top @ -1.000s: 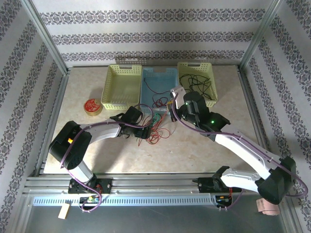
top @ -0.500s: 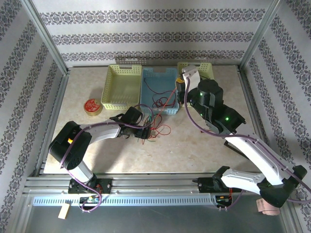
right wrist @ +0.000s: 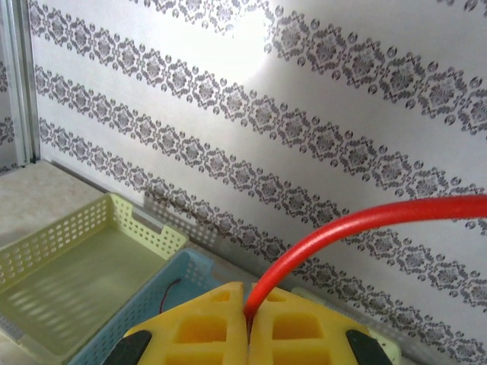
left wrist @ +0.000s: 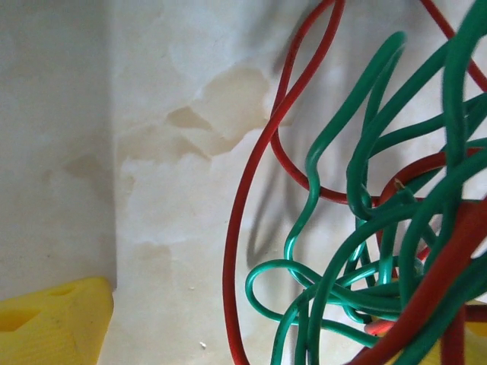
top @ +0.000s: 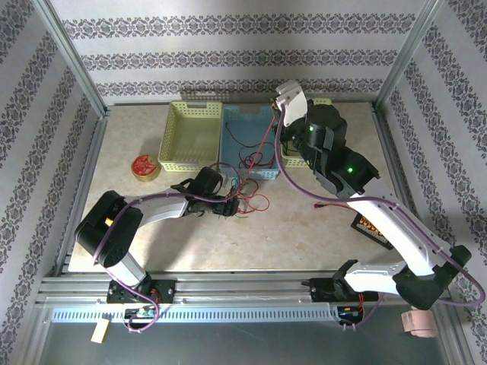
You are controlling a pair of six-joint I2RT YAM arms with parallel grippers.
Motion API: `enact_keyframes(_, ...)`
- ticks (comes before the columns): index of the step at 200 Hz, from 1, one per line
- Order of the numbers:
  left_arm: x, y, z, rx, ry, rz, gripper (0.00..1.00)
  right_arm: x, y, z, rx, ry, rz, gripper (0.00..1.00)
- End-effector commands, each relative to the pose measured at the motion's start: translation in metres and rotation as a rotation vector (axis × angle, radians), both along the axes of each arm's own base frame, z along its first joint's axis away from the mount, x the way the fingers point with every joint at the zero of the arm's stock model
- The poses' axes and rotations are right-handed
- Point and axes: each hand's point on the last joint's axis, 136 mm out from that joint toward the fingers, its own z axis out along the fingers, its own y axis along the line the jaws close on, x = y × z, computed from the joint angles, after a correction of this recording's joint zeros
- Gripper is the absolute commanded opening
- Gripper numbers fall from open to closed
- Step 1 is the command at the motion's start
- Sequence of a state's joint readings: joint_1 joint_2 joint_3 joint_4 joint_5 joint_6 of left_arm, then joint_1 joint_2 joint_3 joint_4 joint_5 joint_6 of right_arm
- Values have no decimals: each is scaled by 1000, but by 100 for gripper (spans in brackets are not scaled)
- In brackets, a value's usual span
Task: Untangle the cables
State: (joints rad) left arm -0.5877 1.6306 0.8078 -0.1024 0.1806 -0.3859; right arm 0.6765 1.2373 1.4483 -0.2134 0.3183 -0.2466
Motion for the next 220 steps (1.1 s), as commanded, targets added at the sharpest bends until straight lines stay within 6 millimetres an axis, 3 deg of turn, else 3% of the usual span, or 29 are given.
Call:
enact_keyframes(1,-44,38,-47,167,181,20,88,-25,-49,125,216,-323,-119,0)
enact_keyframes(39,-47,45,-50,194,194,45,88,-37,-57,140,242,-343,-108,0)
enact_keyframes(66,-48,33,-33,101,149,15,92,-40,-40,121,248,-259,-2,0)
enact_keyframes(83,-45,21,-4,-1,50,-28,95,-38,-15,84,260,-124,105,0)
enact_keyframes(96,-42,16,23,-78,-47,-40,100,-35,4,44,265,-8,161,0)
enact_keyframes(122,-39,5,73,-230,-200,-68,99,-29,32,-40,292,210,184,0)
enact_keyframes(143,-40,-7,95,-294,-224,-110,99,-25,45,-100,306,350,163,0)
enact_keyframes(160,-39,-15,103,-320,-216,-137,99,-24,51,-130,329,424,157,0)
enact_keyframes(181,-29,-12,99,-275,-211,-108,99,-27,56,-140,340,454,164,0)
enact_keyframes(220,-10,-14,71,-157,-142,-88,99,-29,57,-123,330,418,183,0)
